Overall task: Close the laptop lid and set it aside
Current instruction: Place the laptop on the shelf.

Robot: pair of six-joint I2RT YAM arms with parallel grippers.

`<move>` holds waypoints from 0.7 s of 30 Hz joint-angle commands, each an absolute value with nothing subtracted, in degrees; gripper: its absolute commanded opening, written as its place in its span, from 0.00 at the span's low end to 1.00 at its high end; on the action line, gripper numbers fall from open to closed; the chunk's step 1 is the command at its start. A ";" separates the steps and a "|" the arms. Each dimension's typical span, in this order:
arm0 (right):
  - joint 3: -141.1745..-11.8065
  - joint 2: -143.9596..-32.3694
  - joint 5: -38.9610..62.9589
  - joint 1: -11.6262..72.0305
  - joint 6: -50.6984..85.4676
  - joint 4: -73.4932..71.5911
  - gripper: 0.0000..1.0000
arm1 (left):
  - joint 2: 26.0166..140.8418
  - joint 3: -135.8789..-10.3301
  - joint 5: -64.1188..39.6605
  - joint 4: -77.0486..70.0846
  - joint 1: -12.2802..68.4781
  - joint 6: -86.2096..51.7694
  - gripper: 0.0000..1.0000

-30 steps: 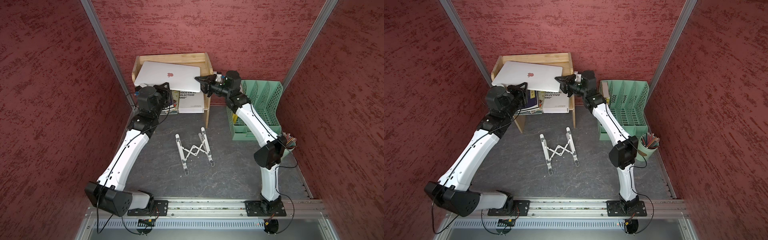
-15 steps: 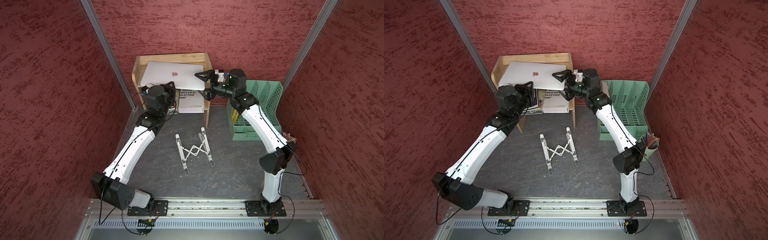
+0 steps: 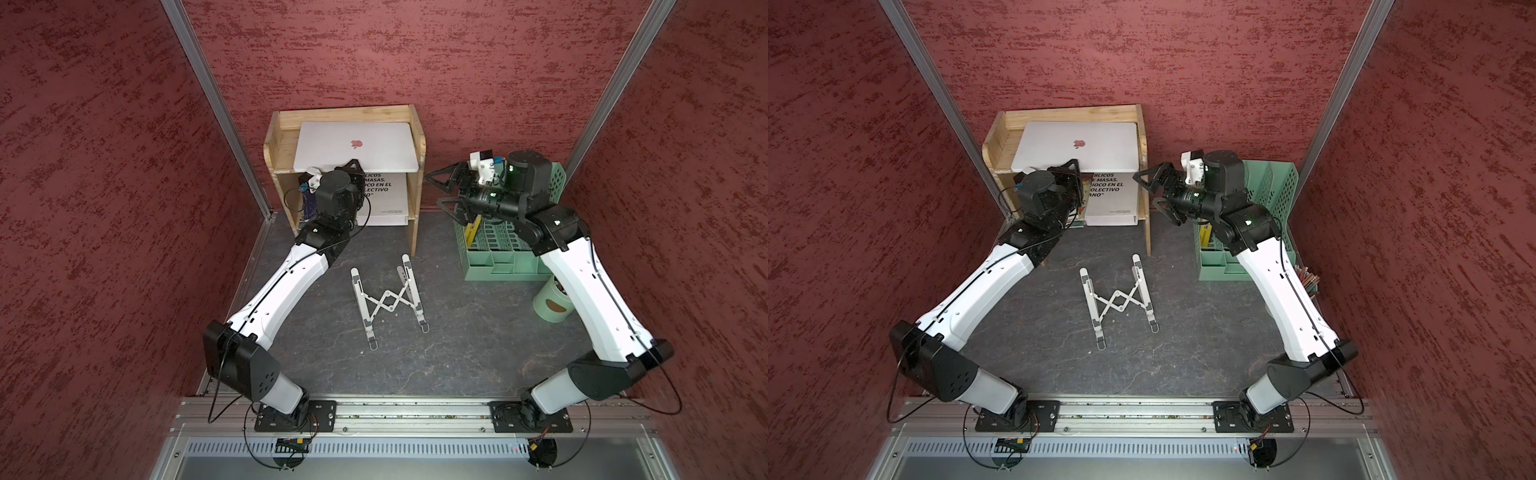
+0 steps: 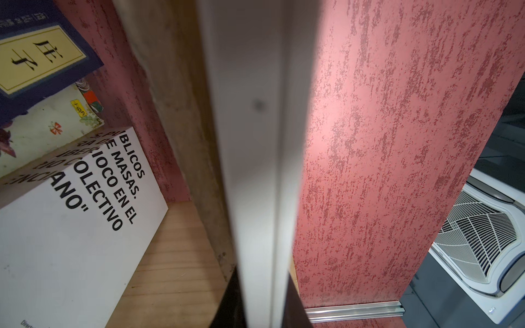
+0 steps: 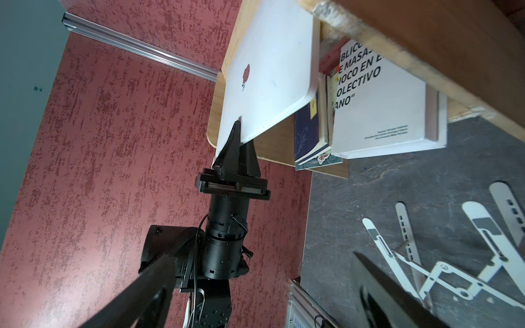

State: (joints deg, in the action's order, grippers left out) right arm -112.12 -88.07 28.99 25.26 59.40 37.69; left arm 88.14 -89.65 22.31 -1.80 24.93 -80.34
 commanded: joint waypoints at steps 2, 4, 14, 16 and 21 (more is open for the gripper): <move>-108.57 -85.11 27.17 24.23 57.29 39.76 0.99 | 89.63 -92.10 28.49 -9.10 24.75 -82.37 0.00; -107.18 -83.95 27.24 23.93 57.51 39.47 0.98 | 90.62 -92.62 28.97 -9.93 24.87 -84.13 0.00; -103.21 -80.11 26.90 23.68 58.14 38.79 0.99 | 92.29 -95.92 31.17 -11.98 24.59 -84.86 0.00; -102.90 -79.69 26.90 23.68 58.09 38.76 0.99 | 92.09 -95.51 31.26 -11.21 24.31 -85.99 0.01; -101.54 -78.60 26.72 23.66 58.03 38.61 0.98 | 90.81 -93.03 30.75 -10.30 24.09 -87.88 0.69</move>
